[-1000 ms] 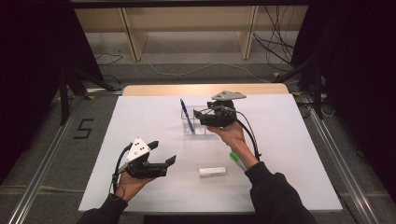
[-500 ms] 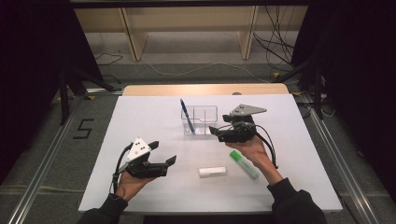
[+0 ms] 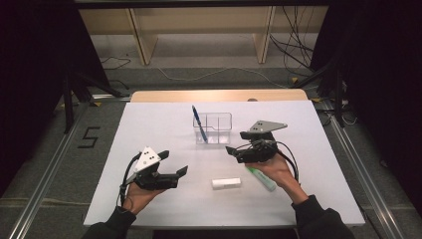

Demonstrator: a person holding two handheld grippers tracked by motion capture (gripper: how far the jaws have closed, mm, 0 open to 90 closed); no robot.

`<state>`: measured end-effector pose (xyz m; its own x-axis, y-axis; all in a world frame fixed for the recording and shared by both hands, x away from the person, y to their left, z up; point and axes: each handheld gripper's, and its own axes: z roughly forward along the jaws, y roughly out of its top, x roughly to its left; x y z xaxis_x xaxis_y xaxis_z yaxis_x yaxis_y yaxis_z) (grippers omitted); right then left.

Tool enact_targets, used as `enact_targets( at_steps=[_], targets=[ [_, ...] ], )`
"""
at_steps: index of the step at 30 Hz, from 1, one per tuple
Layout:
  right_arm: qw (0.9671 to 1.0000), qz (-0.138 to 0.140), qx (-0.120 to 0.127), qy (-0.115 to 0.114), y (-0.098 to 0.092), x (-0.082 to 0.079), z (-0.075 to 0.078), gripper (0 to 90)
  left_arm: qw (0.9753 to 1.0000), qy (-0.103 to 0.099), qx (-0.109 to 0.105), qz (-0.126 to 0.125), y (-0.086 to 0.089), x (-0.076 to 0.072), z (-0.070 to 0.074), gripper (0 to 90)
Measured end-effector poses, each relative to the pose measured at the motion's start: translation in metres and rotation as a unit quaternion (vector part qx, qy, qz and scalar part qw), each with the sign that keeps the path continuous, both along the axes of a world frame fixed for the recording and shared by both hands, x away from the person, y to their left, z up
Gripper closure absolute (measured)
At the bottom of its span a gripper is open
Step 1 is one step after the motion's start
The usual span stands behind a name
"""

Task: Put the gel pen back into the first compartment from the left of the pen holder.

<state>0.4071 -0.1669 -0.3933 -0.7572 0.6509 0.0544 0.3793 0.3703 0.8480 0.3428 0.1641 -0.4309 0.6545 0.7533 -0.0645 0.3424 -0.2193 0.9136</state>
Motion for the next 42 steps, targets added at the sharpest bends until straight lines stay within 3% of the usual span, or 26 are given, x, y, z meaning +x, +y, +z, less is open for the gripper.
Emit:
enact_targets(
  at_steps=[21, 42],
  targets=[
    [0.998, 0.053, -0.023, 0.023, 0.013, -0.014, -0.004, 20.6, 0.9999, 0.003, -0.011, 0.0, 0.001, 0.001, 0.001, 14.9],
    [0.9908, 0.105, -0.075, 0.039, 0.029, -0.025, -0.012, 18.6, 0.9999, 0.006, -0.015, 0.002, 0.0, 0.003, 0.001, 14.9]
  ],
)
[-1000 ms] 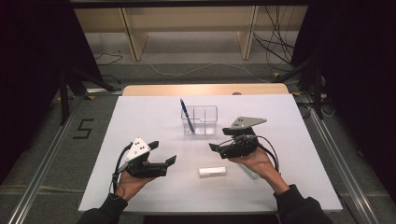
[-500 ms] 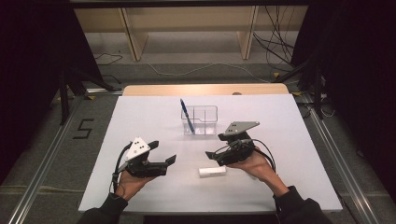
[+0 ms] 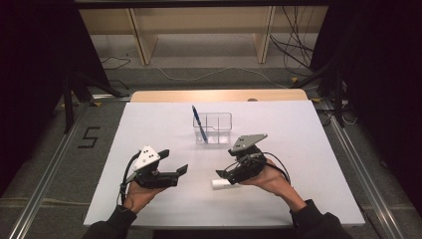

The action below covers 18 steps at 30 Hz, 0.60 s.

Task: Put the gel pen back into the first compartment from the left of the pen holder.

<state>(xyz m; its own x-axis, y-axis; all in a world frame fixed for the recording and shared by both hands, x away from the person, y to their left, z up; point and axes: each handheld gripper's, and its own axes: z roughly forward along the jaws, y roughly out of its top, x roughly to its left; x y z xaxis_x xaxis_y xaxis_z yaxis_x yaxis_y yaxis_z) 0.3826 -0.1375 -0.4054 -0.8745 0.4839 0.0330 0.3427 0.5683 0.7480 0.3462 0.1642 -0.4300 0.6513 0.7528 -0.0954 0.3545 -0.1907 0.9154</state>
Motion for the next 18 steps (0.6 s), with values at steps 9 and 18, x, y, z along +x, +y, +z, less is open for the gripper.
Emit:
enact_targets(
  at_steps=[9, 18],
  targets=[
    [0.9995, 0.014, -0.029, 0.004, 0.006, -0.003, -0.006, 18.2, 1.0, 0.001, 0.0, -0.002, 0.001, 0.0, 0.0, 15.0],
    [0.9985, 0.025, -0.049, 0.008, 0.011, -0.004, -0.01, 18.1, 1.0, 0.001, 0.0, -0.002, 0.001, 0.0, 0.0, 15.0]
  ],
)
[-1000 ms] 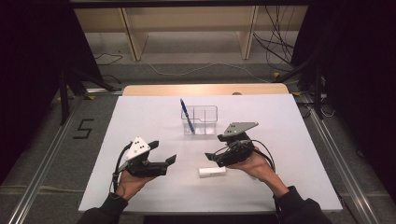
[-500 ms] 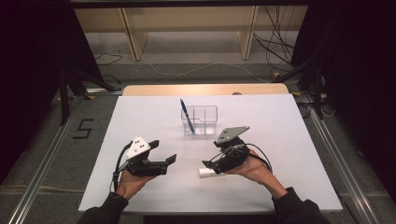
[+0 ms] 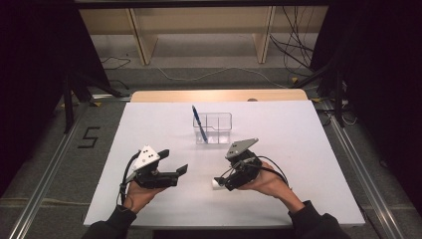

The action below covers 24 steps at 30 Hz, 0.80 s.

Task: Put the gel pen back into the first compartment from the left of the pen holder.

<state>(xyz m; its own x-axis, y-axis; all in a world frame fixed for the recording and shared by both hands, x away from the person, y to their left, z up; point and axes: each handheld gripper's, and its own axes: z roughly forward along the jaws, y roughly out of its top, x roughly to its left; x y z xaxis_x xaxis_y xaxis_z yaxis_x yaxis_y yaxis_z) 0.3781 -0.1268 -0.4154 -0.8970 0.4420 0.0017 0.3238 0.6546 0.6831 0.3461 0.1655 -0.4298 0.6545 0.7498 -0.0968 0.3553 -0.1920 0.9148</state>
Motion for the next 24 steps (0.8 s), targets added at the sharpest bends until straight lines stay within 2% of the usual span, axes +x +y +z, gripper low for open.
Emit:
enact_targets(
  at_steps=[5, 24],
  targets=[
    [1.0, 0.006, -0.007, 0.002, 0.002, -0.001, -0.003, 18.1, 1.0, 0.0, -0.004, 0.002, 0.0, 0.0, 0.0, 15.0],
    [0.9976, 0.03, -0.061, 0.014, 0.009, -0.004, -0.014, 17.8, 1.0, 0.0, -0.003, 0.001, 0.0, 0.0, 0.0, 14.9]
  ],
)
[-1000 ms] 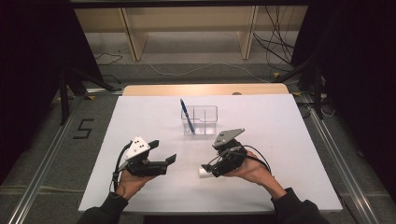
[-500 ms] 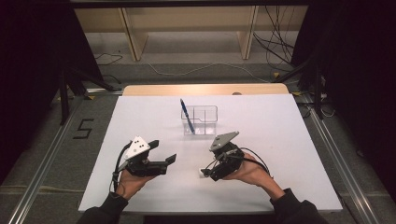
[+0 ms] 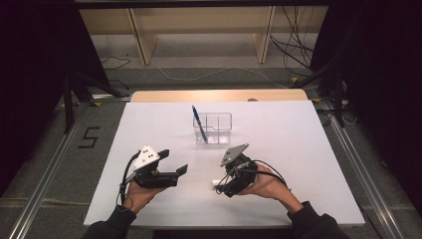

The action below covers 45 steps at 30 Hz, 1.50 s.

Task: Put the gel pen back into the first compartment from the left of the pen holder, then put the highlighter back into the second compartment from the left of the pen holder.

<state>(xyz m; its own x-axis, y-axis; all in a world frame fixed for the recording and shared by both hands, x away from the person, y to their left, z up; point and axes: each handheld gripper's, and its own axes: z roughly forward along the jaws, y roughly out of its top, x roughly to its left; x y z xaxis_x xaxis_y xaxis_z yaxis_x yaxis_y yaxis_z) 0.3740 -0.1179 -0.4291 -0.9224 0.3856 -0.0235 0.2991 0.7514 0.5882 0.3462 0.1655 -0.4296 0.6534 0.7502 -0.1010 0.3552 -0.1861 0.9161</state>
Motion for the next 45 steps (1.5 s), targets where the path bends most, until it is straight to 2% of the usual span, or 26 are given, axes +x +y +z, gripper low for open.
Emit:
enact_targets(
  at_steps=[7, 14, 17, 19, 25, 32, 36, 40, 45],
  targets=[
    [0.9996, 0.007, -0.028, 0.006, 0.002, 0.0, -0.005, 18.0, 1.0, 0.0, -0.001, -0.001, 0.0, 0.0, 0.0, 14.9],
    [0.999, 0.013, -0.043, 0.01, 0.003, 0.003, -0.009, 19.4, 1.0, 0.0, 0.0, 0.0, 0.0, 0.0, 0.0, 15.0],
    [0.9983, 0.014, -0.056, 0.006, 0.004, 0.005, -0.011, 19.9, 1.0, 0.0, 0.004, -0.001, 0.0, 0.0, 0.0, 14.9],
    [0.9982, 0.018, -0.057, 0.007, 0.003, 0.006, -0.012, 20.2, 1.0, 0.0, 0.004, -0.001, 0.001, -0.001, 0.0, 14.9],
    [0.9982, 0.004, -0.06, 0.006, -0.005, 0.011, -0.01, 20.3, 1.0, -0.003, 0.002, 0.002, 0.0, -0.001, 0.001, 15.0],
    [0.9977, -0.021, -0.063, 0.006, -0.02, 0.017, -0.006, 20.1, 1.0, -0.003, 0.003, 0.001, 0.0, -0.001, 0.0, 15.0],
    [0.9967, -0.046, -0.067, 0.008, -0.031, 0.018, -0.003, 20.1, 1.0, -0.006, 0.002, -0.001, 0.001, -0.003, 0.001, 15.0],
    [0.9942, -0.08, -0.071, 0.01, -0.044, 0.021, -0.001, 20.4, 1.0, -0.008, 0.001, 0.0, 0.001, -0.003, 0.002, 15.0],
    [0.9886, -0.125, -0.08, 0.024, -0.06, 0.025, -0.002, 22.3, 1.0, -0.008, 0.003, -0.001, 0.001, -0.003, 0.002, 15.0]
  ],
)
